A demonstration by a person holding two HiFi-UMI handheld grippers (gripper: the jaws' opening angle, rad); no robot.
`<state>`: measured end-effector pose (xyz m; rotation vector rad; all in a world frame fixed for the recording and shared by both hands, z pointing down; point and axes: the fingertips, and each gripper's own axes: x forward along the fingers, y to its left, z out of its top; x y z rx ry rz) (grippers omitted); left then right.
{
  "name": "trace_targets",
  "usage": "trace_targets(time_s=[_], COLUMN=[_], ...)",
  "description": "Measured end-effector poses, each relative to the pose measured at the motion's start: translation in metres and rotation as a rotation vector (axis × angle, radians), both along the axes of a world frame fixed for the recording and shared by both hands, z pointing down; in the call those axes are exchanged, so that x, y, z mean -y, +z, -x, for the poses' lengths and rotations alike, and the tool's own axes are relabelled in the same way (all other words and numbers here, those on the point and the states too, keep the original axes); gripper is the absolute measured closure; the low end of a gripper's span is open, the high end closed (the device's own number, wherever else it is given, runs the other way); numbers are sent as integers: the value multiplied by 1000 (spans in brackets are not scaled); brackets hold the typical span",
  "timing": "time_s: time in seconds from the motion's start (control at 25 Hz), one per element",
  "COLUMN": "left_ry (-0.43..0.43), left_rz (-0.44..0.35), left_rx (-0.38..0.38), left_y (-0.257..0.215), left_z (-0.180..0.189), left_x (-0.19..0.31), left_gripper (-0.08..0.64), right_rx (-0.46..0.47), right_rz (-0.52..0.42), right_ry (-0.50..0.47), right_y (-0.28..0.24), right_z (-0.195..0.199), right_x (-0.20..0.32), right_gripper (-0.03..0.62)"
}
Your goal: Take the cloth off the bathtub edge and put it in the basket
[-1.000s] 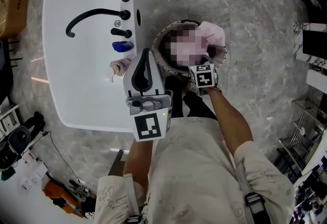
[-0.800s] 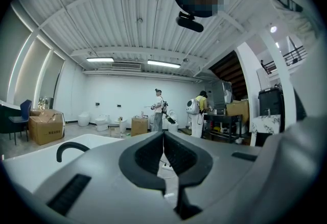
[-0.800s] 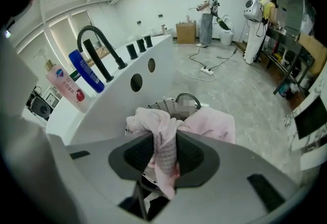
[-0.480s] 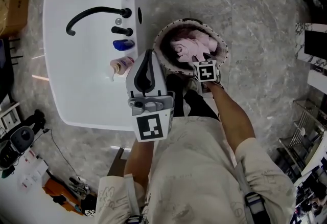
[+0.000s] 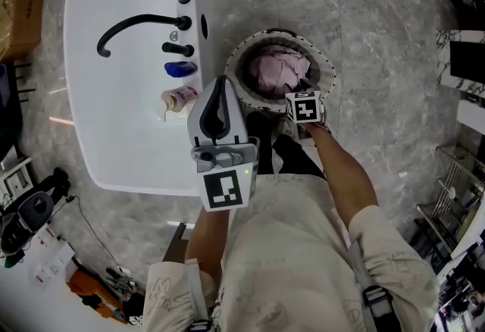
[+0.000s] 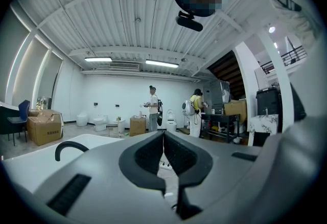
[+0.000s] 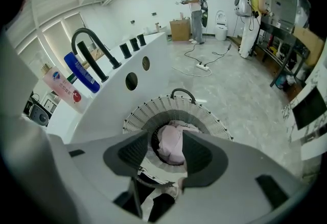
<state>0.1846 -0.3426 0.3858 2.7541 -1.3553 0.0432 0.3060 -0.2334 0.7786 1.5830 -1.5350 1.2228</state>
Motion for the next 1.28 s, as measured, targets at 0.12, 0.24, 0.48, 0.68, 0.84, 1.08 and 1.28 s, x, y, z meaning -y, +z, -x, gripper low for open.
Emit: trace_targets(time_s=[0.12, 0.24, 0.48, 0.68, 0.84, 1.08, 1.28], left_ry=[-2, -20, -30, -57, -90, -132, -151], left_rz=[1, 12, -9, -5, -9, -24, -46], left_rx=[4, 28, 17, 13, 18, 14, -3], left_y=[-2, 0, -9, -15, -24, -34, -46], left_z=[0, 3, 3, 8, 16, 25, 28], left_x=[-6, -13, -30, -44, -56, -78, -100], left_gripper=[557, 557, 557, 557, 557, 557, 557], right_rx=[3, 2, -9, -48, -79, -82, -105], right_rz=[-23, -64, -202, -347, -462, -626, -769], right_ry=[4, 9, -6, -51, -88, -94, -131], right_y=[-7, -19, -62, -113, -162, -234, -300], right_z=[0, -3, -4, -4, -3, -4, -8], right_x=[-1, -1, 3, 7, 7, 3, -5], right_gripper=[396, 396, 396, 397, 396, 397, 397])
